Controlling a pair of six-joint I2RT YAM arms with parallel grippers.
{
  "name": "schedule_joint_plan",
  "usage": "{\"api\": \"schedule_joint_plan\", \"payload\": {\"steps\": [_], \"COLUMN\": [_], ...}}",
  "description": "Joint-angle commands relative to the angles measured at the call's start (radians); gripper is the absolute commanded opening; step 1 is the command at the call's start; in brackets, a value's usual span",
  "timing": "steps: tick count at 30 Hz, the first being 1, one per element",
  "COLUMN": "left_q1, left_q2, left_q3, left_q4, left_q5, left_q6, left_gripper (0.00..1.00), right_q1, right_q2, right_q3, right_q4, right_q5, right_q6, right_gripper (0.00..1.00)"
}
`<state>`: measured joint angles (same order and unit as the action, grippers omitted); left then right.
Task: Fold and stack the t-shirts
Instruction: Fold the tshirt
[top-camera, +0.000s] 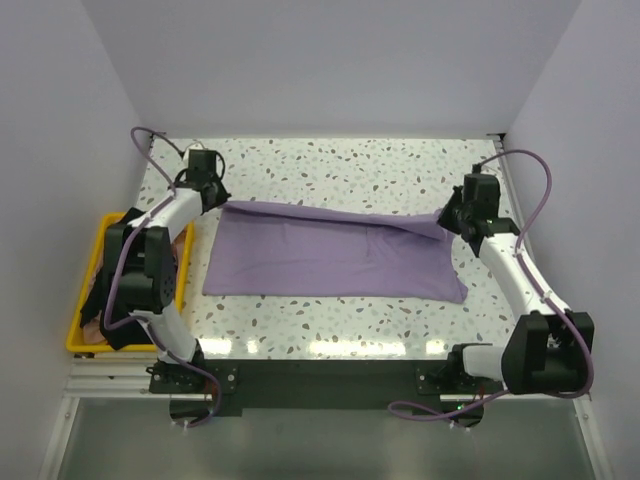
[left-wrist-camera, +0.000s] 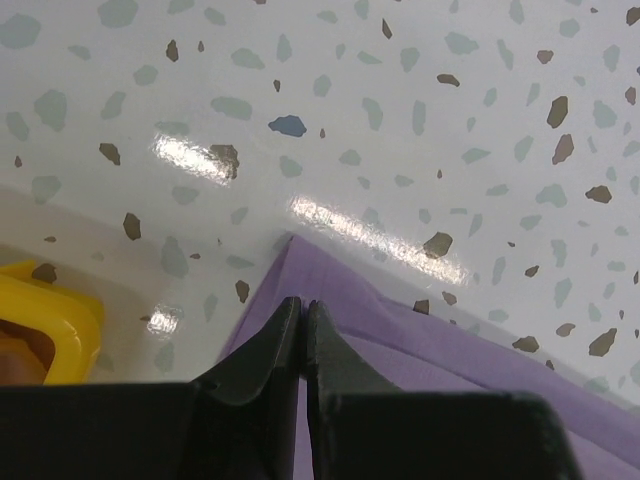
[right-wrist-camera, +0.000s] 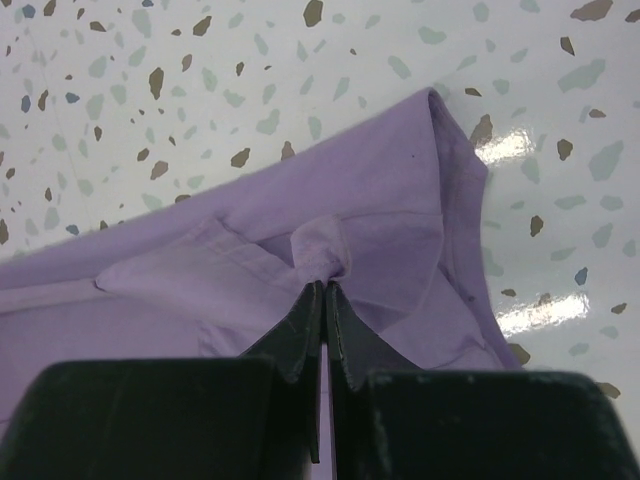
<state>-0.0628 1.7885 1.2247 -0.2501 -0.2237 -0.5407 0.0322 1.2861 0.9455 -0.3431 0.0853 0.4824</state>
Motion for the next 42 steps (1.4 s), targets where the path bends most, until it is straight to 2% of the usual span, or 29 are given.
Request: {"api": "schedule_joint_plan", "payload": {"steps": [1, 10, 16, 19, 23, 25, 26, 29, 36, 40, 42], "left_q1": [0.014, 0.012, 0.012, 0.012, 0.012, 0.012, 0.012, 0.012, -0.014, -0.025, -0.035], "left_q2": [-0.069, -0.120, -0.167, -0.189, -0.234, -0.259, -0.287, -0.313, -0.310, -0.298, -0.288], "left_q3": [-0.025, -0.126, -0.200, -0.226, -0.290, -0.333, -0.343, -0.360, -0.353, -0.347, -0.334], "left_q4": [0.018, 0.018, 0.011, 0.017, 0.032, 0.046, 0.052, 0.061, 0.055, 0.058, 0.052], "left_q5": [-0.040, -0.032, -0.052, -0.049, -0.037, -0.031, -0.029, -0.019, 0.009, 0.038, 0.072], "left_q6": [-0.027, -0.053, -0.087, -0.102, -0.134, -0.150, -0.154, -0.159, -0.166, -0.185, -0.183], "left_gripper": [0.04, 0.05, 0.10, 0.19, 0.40, 0.44, 0.46, 0.47, 0.44, 0.42, 0.41], "right_q1": [-0.002, -0.002, -0.002, -0.003, -0.002, -0.003, -0.003, -0.002, -0.003, 0.001, 0.020], "right_q2": [-0.054, -0.120, -0.182, -0.211, -0.228, -0.237, -0.243, -0.278, -0.324, -0.285, -0.207], "right_q3": [-0.020, -0.103, -0.168, -0.208, -0.266, -0.275, -0.284, -0.293, -0.291, -0.271, -0.231], "right_q4": [0.004, 0.000, -0.013, -0.011, -0.002, -0.010, -0.011, -0.016, -0.023, 0.022, 0.059], "right_q5": [-0.007, -0.024, -0.042, -0.050, -0.082, -0.082, -0.084, -0.116, -0.154, -0.173, -0.188], "right_q6": [0.012, 0.021, 0.028, 0.028, 0.036, 0.036, 0.036, 0.042, 0.039, 0.032, 0.019], "right_gripper": [0.00, 0.00, 0.00, 0.00, 0.00, 0.01, 0.07, 0.18, 0.35, 0.40, 0.40]}}
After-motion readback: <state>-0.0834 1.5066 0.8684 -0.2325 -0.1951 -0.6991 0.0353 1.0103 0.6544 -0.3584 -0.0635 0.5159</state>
